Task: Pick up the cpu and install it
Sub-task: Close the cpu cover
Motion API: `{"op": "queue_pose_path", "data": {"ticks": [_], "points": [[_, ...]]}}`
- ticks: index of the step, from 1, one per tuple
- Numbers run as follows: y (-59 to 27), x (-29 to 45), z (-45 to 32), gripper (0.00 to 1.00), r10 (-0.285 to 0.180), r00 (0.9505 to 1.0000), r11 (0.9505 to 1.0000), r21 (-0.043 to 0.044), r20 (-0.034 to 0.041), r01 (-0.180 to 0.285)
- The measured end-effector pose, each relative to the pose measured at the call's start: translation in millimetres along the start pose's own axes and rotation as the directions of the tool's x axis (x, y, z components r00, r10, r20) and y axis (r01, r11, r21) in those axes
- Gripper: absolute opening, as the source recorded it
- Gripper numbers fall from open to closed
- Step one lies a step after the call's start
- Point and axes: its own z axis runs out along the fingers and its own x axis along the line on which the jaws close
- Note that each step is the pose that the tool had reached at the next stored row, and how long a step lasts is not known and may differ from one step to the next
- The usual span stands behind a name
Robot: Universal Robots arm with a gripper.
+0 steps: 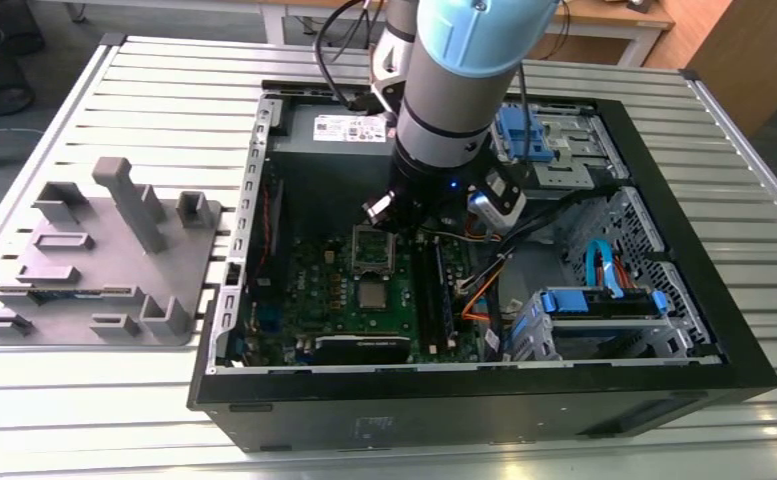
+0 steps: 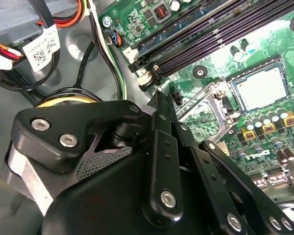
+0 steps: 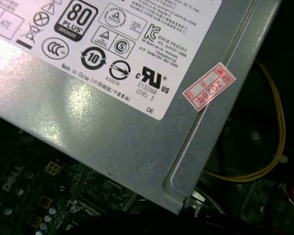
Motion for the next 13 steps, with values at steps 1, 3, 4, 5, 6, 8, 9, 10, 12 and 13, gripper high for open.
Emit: {"op": "queue_pose_path", "data": {"ticks": [1, 3, 4, 5, 6, 8, 9, 10, 12, 13], "points": [[0.0, 0.0, 0.0, 0.11, 0.000, 1.0000, 1.0000, 0.0000, 0.0000, 0.000], [-0.1, 0.0, 0.0, 0.11, 0.000, 1.0000, 1.0000, -0.0002, 0.0001, 0.000], [-0.2, 0.1, 0.0, 0.11, 0.000, 1.0000, 1.0000, -0.0001, 0.0000, 0.000], [-0.2, 0.1, 0.0, 0.11, 0.000, 1.0000, 1.0000, -0.0001, 0.0000, 0.000], [-0.2, 0.1, 0.0, 0.11, -0.002, 1.0000, 1.0000, -0.0003, -0.0003, 0.002], [-0.2, 0.0, 0.0, 0.11, -0.018, 0.9998, 0.9998, -0.0009, -0.0026, 0.018], [-0.2, 0.1, 0.0, 0.11, -0.028, 0.9996, 0.9996, -0.0014, -0.0042, 0.028], [-0.2, 0.1, 0.0, 0.11, -0.033, 0.9995, 0.9995, -0.0016, -0.0049, 0.033], [-0.2, 0.1, 0.0, 0.11, -0.035, 0.9994, 0.9994, -0.0018, -0.0052, 0.035], [-0.2, 0.1, 0.0, 0.11, -0.037, 0.9993, 0.9993, -0.0020, -0.0056, 0.037]]}}
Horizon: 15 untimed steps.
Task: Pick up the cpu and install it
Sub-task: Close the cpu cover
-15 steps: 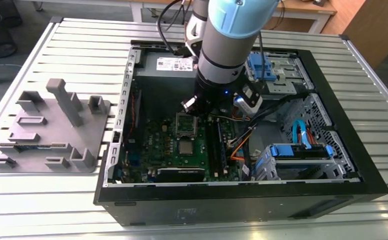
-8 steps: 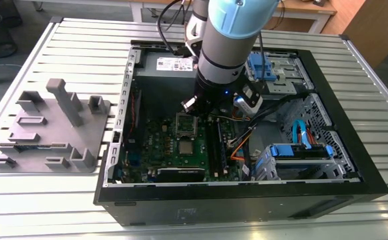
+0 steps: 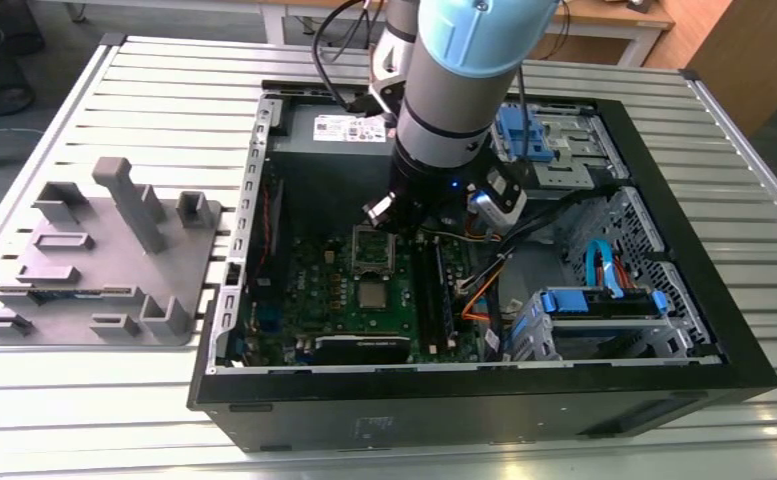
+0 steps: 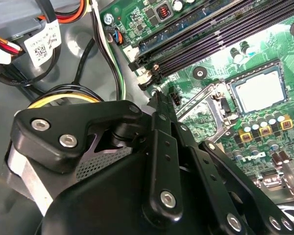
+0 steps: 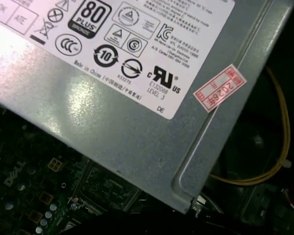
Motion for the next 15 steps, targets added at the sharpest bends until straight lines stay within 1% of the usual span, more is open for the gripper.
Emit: {"op": "queue_pose_path", "data": {"ticks": [11, 15], "points": [[-1.1, 0.7, -3.4, 0.11, -0.027, 0.9996, 0.9996, -0.0014, -0.0040, 0.027], [-1.1, 0.7, -3.5, 0.11, -0.029, 0.9996, 0.9996, -0.0015, -0.0043, 0.029]]}}
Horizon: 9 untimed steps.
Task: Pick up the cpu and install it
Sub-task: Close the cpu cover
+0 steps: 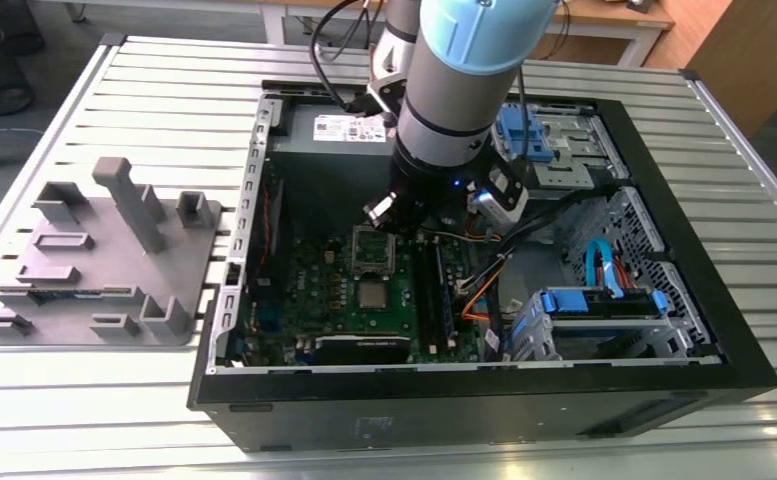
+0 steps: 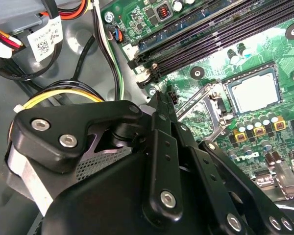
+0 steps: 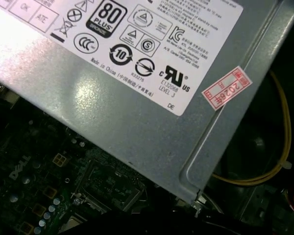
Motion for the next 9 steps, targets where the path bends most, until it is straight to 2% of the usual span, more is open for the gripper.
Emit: {"op": "queue_pose_path", "data": {"ticks": [9], "points": [[-0.6, 0.4, -1.2, 0.11, -0.019, 0.9998, 0.9998, -0.0008, -0.0029, 0.019]]}}
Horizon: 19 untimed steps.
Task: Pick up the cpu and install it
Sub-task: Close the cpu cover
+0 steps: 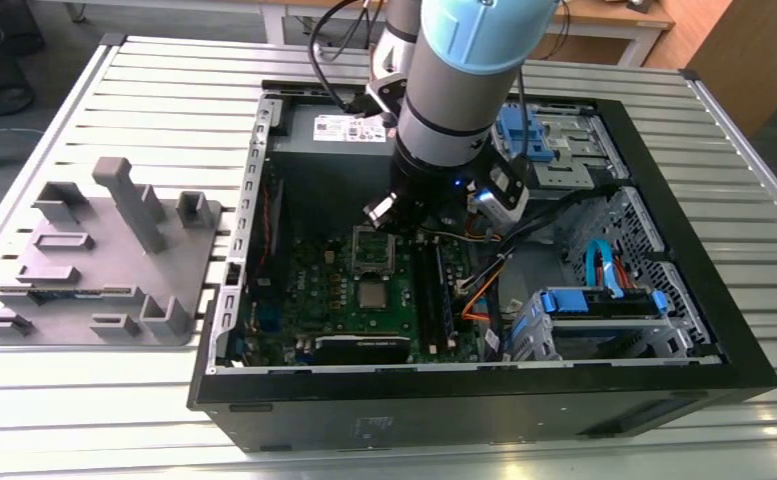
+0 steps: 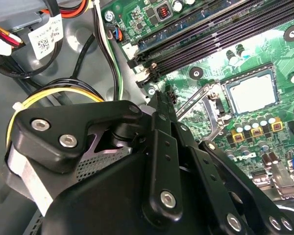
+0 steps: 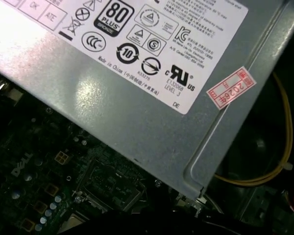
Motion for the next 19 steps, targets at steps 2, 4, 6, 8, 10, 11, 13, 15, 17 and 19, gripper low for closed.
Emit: {"op": "queue_pose_path", "data": {"ticks": [2, 4, 6, 8, 10, 11, 13, 15, 17, 19], "points": [[-0.3, 0.2, -0.6, 0.11, -0.009, 1.0000, 1.0000, -0.0005, -0.0013, 0.009], [-0.5, 0.4, -1.4, 0.11, -0.017, 0.9999, 0.9999, -0.0009, -0.0025, 0.017], [-0.7, 0.6, -2.1, 0.11, -0.025, 0.9997, 0.9997, -0.0013, -0.0038, 0.025], [-0.8, 0.7, -2.9, 0.11, -0.034, 0.9994, 0.9994, -0.0018, -0.0050, 0.034], [-1.0, 0.8, -3.7, 0.11, -0.042, 0.9991, 0.9991, -0.0024, -0.0063, 0.042], [-1.0, 0.9, -4.1, 0.11, -0.047, 0.9989, 0.9989, -0.0028, -0.0068, 0.047], [-1.2, 1.0, -5.0, 0.11, -0.055, 0.9985, 0.9985, -0.0036, -0.0077, 0.055], [-1.2, 1.0, -5.0, 0.11, -0.060, 0.9982, 0.9982, -0.0040, -0.0082, 0.060], [-1.2, 1.0, -5.1, 0.11, -0.060, 0.9982, 0.9982, -0.0040, -0.0083, 0.060], [-1.2, 1.0, -5.1, 0.11, -0.060, 0.9982, 0.9982, -0.0040, -0.0084, 0.060]]}}
